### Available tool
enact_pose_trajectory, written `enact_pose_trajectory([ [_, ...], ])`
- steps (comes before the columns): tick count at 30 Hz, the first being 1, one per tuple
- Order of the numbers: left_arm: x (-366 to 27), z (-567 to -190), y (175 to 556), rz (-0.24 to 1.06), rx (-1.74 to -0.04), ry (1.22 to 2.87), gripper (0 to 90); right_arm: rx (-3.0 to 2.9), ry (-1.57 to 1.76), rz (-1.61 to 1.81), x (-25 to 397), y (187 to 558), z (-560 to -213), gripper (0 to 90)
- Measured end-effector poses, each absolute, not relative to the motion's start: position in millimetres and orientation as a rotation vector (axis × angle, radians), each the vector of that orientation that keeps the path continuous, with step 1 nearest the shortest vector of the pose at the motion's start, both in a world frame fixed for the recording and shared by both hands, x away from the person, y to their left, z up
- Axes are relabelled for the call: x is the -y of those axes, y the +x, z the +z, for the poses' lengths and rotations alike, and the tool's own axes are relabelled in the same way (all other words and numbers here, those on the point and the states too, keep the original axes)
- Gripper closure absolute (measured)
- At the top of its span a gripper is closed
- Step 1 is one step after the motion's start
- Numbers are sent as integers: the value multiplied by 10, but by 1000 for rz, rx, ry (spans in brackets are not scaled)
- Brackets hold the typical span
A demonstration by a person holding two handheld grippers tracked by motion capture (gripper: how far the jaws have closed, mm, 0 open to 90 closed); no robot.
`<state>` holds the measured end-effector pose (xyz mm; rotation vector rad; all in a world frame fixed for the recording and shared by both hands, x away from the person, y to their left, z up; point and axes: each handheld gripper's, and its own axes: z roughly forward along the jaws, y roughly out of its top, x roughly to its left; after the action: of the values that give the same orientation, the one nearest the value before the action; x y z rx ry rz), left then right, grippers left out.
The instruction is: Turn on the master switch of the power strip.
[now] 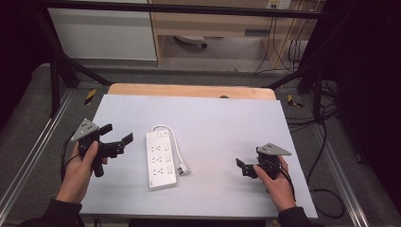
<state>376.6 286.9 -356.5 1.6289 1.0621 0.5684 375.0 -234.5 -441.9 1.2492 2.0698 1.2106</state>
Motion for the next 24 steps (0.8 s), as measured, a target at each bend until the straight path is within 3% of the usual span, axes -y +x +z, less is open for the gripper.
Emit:
enact_pose_trajectory([
  [24,-3122,-3651,3610,575,-1084,1611,58,-2047,1257,1223,2401,3708,-4387,40],
])
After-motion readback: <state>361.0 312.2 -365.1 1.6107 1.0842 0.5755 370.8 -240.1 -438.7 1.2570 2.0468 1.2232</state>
